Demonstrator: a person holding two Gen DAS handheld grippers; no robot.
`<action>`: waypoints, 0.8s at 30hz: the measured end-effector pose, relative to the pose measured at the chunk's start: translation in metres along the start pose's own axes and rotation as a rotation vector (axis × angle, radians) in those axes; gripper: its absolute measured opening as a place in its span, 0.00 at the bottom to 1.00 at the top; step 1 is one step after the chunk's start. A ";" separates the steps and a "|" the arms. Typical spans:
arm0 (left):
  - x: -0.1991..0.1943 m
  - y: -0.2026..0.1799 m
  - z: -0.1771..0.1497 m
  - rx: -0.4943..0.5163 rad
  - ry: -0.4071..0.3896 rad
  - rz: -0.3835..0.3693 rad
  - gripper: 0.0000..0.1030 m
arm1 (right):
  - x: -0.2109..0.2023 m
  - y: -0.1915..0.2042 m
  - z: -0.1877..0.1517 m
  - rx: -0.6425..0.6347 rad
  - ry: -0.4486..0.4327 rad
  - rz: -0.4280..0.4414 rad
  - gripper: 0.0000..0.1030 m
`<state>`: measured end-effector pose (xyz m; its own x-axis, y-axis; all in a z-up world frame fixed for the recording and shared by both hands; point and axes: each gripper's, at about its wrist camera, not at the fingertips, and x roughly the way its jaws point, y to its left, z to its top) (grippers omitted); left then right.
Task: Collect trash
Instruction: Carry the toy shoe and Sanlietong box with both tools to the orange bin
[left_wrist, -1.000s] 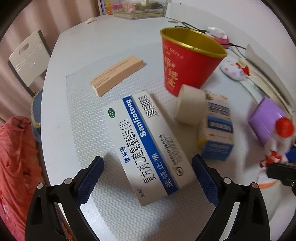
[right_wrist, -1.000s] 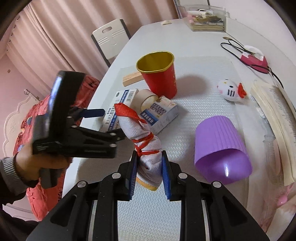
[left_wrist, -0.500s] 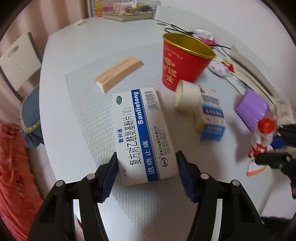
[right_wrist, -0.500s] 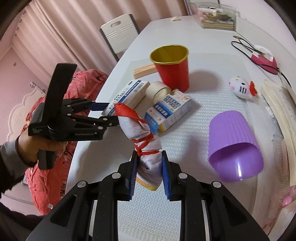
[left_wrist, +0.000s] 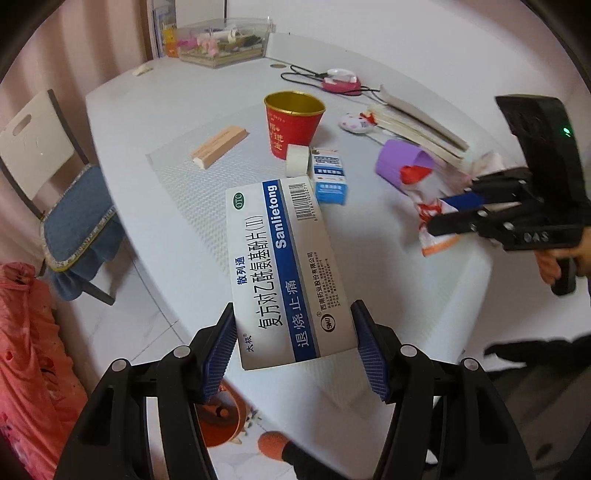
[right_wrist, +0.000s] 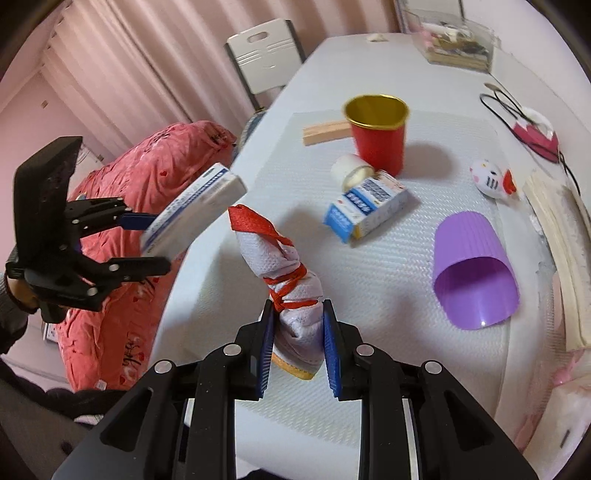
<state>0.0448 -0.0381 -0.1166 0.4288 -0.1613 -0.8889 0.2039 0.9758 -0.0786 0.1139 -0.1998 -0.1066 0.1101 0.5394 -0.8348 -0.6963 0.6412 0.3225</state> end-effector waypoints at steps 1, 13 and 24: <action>-0.004 -0.002 -0.001 -0.002 0.000 -0.002 0.61 | -0.003 0.005 0.000 -0.011 0.000 0.003 0.24; -0.063 0.013 -0.054 -0.072 -0.037 0.089 0.61 | -0.003 0.074 0.015 -0.150 -0.009 0.073 0.24; -0.091 0.053 -0.105 -0.174 -0.055 0.143 0.61 | 0.042 0.166 0.042 -0.307 0.042 0.162 0.24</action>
<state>-0.0760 0.0437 -0.0877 0.4905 -0.0228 -0.8711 -0.0148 0.9993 -0.0345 0.0331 -0.0479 -0.0697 -0.0443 0.5934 -0.8037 -0.8838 0.3519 0.3085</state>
